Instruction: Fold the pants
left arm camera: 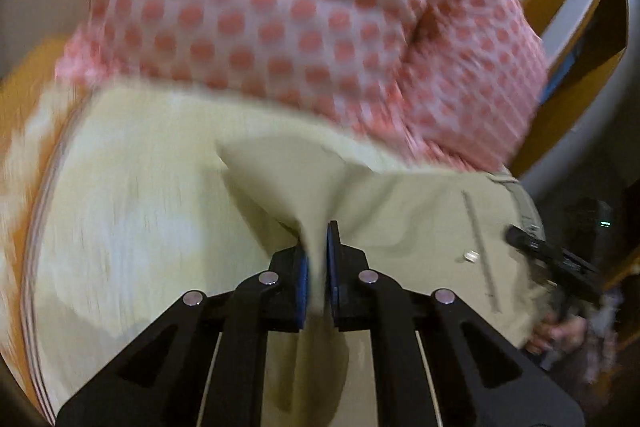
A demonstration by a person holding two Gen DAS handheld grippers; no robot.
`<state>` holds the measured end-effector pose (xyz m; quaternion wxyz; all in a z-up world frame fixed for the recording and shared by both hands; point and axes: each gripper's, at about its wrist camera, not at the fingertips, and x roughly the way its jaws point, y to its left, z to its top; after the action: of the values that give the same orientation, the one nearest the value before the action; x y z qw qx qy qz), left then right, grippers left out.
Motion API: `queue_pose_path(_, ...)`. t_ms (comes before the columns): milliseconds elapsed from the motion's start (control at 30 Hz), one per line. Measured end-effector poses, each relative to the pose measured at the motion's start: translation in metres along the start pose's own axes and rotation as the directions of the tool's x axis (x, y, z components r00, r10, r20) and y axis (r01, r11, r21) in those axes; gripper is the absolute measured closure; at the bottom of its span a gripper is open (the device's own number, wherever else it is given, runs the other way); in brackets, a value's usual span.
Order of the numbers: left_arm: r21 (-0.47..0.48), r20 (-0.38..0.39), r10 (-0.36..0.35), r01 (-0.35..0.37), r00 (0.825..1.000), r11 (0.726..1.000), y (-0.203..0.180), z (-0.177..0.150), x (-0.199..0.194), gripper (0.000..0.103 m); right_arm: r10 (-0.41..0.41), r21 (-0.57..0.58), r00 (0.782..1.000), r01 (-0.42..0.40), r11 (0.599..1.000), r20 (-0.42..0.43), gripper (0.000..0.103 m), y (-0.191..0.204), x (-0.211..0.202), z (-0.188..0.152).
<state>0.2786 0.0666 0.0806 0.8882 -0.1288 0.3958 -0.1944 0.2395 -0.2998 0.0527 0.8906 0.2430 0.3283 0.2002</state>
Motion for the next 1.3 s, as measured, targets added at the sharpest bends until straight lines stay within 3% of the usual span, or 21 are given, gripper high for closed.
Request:
queue_pose_path(67,0.003,0.011,0.087,-0.087,0.996,0.996,0.003,0.011,0.019,0.096,-0.115,0.009,0.993,0.115,0.993,-0.01,0.085,-0.017,0.016,0.012)
queue_pose_path(133,-0.015,-0.013,0.182,-0.182,0.983,0.983,0.014,0.016,0.036,0.096,-0.26,0.052,0.962,0.265,0.963,-0.085,0.065,-0.037,0.025,0.012)
queue_pose_path(200,-0.058,-0.017,0.167,-0.168,0.986,0.984,0.026,0.012,0.028,0.095,-0.275,0.082,0.96,0.279,0.957,-0.06,0.055,-0.045,0.012,0.008)
queue_pose_path(233,-0.071,0.002,0.145,-0.144,0.989,0.987,0.028,0.008,0.019,0.095,-0.275,0.086,0.961,0.275,0.958,-0.013,0.04,-0.043,-0.002,0.005)
queue_pose_path(300,-0.058,0.038,0.089,-0.087,0.995,0.995,0.023,-0.001,-0.003,0.095,-0.212,0.074,0.977,0.209,0.975,0.033,0.023,-0.031,-0.017,0.001)
queue_pose_path(400,-0.013,0.001,-0.061,0.061,0.998,0.998,-0.003,-0.016,-0.01,0.094,-0.037,0.062,0.999,0.036,0.997,0.008,0.019,-0.009,-0.021,-0.006)
queue_pose_path(500,-0.011,-0.148,-0.17,0.171,0.974,0.985,-0.029,-0.033,0.021,0.094,0.006,0.12,0.997,0.003,0.993,-0.073,0.015,-0.012,-0.003,-0.018)
queue_pose_path(567,0.001,-0.246,-0.095,0.098,0.965,0.995,-0.034,-0.043,0.056,0.095,-0.014,0.168,0.993,0.034,0.985,-0.117,0.015,-0.024,0.01,-0.026)
queue_pose_path(633,-0.008,-0.22,-0.08,0.081,0.972,0.997,-0.032,-0.045,0.062,0.095,-0.04,0.182,0.993,0.059,0.982,-0.107,0.015,-0.024,0.004,-0.026)
queue_pose_path(667,-0.017,-0.224,-0.07,0.068,0.972,0.998,-0.031,-0.046,0.059,0.095,-0.096,0.16,0.99,0.113,0.981,-0.106,0.015,-0.015,-0.005,-0.028)
queue_pose_path(733,0.015,-0.183,0.019,-0.017,0.983,1.0,-0.038,-0.053,0.036,0.092,-0.16,0.068,0.985,0.165,0.984,-0.069,0.013,0.005,-0.018,-0.039)
queue_pose_path(767,0.065,-0.149,0.067,-0.058,0.987,0.996,-0.046,-0.06,0.022,0.079,-0.191,-0.005,0.981,0.191,0.982,-0.039,0.007,0.02,-0.03,-0.053)
queue_pose_path(800,0.124,-0.095,0.129,-0.117,0.987,0.985,-0.055,-0.073,0.002,0.045,-0.217,-0.058,0.976,0.216,0.975,-0.021,0.002,0.031,-0.036,-0.065)
queue_pose_path(867,0.175,-0.004,0.22,-0.215,0.976,0.961,-0.064,-0.098,-0.027,0.003,-0.294,-0.174,0.956,0.29,0.941,0.004,0.002,0.056,-0.044,-0.101)
queue_pose_path(933,0.244,0.086,0.267,-0.28,0.96,0.928,-0.078,-0.13,-0.052,0.003,-0.354,-0.252,0.935,0.349,0.903,0.026,0.002,0.072,-0.044,-0.131)
queue_pose_path(1033,0.261,0.102,0.363,-0.377,0.926,0.889,-0.088,-0.169,-0.058,0.001,-0.436,-0.327,0.898,0.432,0.841,0.064,0.002,0.09,-0.036,-0.168)
queue_pose_path(1133,0.257,0.095,0.42,-0.43,0.902,0.865,-0.092,-0.191,-0.05,0.001,-0.506,-0.346,0.857,0.506,0.79,0.097,0.002,0.095,-0.026,-0.182)
queue_pose_path(1200,0.248,0.097,0.432,-0.442,0.897,0.862,-0.089,-0.198,-0.05,0.001,-0.528,-0.333,0.843,0.529,0.781,0.1,0.002,0.094,-0.026,-0.189)
queue_pose_path(1300,0.197,0.09,0.413,-0.423,0.906,0.885,-0.083,-0.199,-0.052,0.001,-0.518,-0.28,0.85,0.522,0.806,0.092,0.002,0.086,-0.028,-0.194)
